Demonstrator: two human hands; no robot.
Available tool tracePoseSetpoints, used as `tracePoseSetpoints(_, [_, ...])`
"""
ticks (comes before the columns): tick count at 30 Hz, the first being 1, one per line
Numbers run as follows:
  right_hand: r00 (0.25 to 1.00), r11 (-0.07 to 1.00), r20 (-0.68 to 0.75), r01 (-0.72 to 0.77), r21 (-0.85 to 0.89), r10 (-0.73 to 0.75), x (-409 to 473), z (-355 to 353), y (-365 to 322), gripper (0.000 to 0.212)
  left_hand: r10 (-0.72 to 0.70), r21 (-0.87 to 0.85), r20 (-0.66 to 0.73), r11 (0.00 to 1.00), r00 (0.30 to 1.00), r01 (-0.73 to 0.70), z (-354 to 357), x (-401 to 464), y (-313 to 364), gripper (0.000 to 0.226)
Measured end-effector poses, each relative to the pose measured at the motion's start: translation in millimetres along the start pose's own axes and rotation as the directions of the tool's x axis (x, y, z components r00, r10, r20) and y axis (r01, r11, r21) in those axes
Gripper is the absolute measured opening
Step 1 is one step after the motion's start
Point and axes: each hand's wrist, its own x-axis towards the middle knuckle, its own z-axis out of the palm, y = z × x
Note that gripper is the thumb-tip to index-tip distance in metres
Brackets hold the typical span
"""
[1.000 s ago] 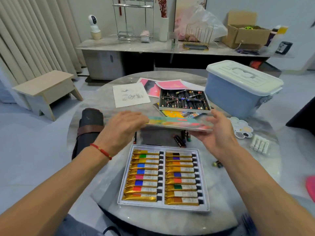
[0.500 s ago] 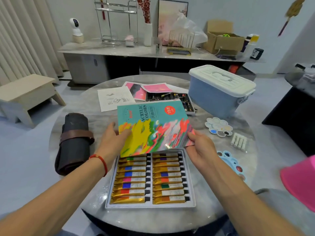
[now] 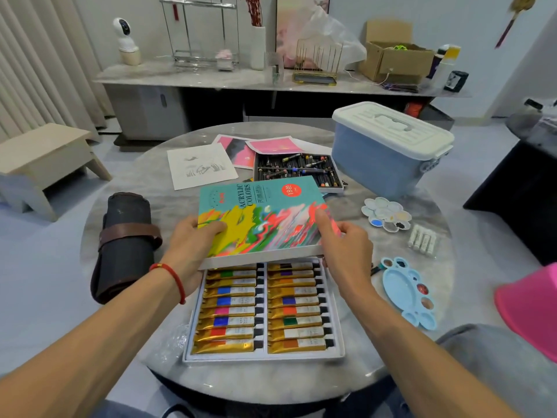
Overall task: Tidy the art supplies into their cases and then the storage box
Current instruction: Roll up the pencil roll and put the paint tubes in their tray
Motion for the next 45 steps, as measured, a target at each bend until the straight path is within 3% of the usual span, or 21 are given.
tracePoseSetpoints(5, [0.995,0.991,0.095,-0.009,-0.137,0.022,2,0,1,0.071,0.017,-0.053,0.166,0.999,0.986,-0.008,-3,-4,8,0.036])
tracePoseSetpoints(9, [0.974,0.941,0.225,0.069,-0.33,0.007,11,-19,-1,0.079,0.068,-0.026,0.111,0.997,0.992,-0.066,-20,4,21,0.039])
tracePoseSetpoints(12, [0.931,0.704,0.353,0.194,-0.684,0.087,12,-43,6,0.047,0.068,-0.03,0.081,0.997,0.994,-0.066,-40,15,30,0.037])
tracePoseSetpoints(15, [0.857,0.539,0.463,0.286,-0.792,0.226,-6,-46,23,0.017,0.108,-0.006,0.079,0.994,0.991,-0.108,-48,17,30,0.033])
tracePoseSetpoints(18, [0.848,0.553,0.498,0.333,-0.764,0.178,-13,-38,36,0.013,0.132,0.026,0.048,0.991,0.99,-0.134,-48,18,26,0.037])
tracePoseSetpoints(23, [0.827,0.756,0.521,0.199,-0.624,0.212,-12,-42,35,0.026,0.153,0.06,0.001,0.986,0.988,-0.153,-46,23,24,0.042])
tracePoseSetpoints(31, [0.853,0.754,0.499,0.224,-0.617,0.155,-20,-33,34,0.016,0.095,0.04,0.018,0.995,0.995,-0.096,-49,33,16,0.039])
tracePoseSetpoints(35, [0.914,0.883,0.406,0.184,-0.432,0.009,-20,-38,29,0.01,0.097,-0.003,0.014,0.995,0.995,-0.097,-48,33,16,0.033])
tracePoseSetpoints(38, [0.911,0.981,0.409,0.023,-0.191,0.059,-25,-37,27,0.022,0.073,-0.016,0.018,0.997,0.997,-0.073,-44,33,15,0.022])
tracePoseSetpoints(41, [0.862,0.994,0.497,-0.068,-0.083,0.101,-29,-35,24,0.036,0.056,-0.026,0.04,0.998,0.998,-0.055,-43,35,14,0.011])
tracePoseSetpoints(45, [0.91,0.996,0.408,-0.09,0.014,0.077,-18,-66,12,0.032,0.079,-0.044,0.044,0.996,0.996,-0.077,-47,37,15,0.007])
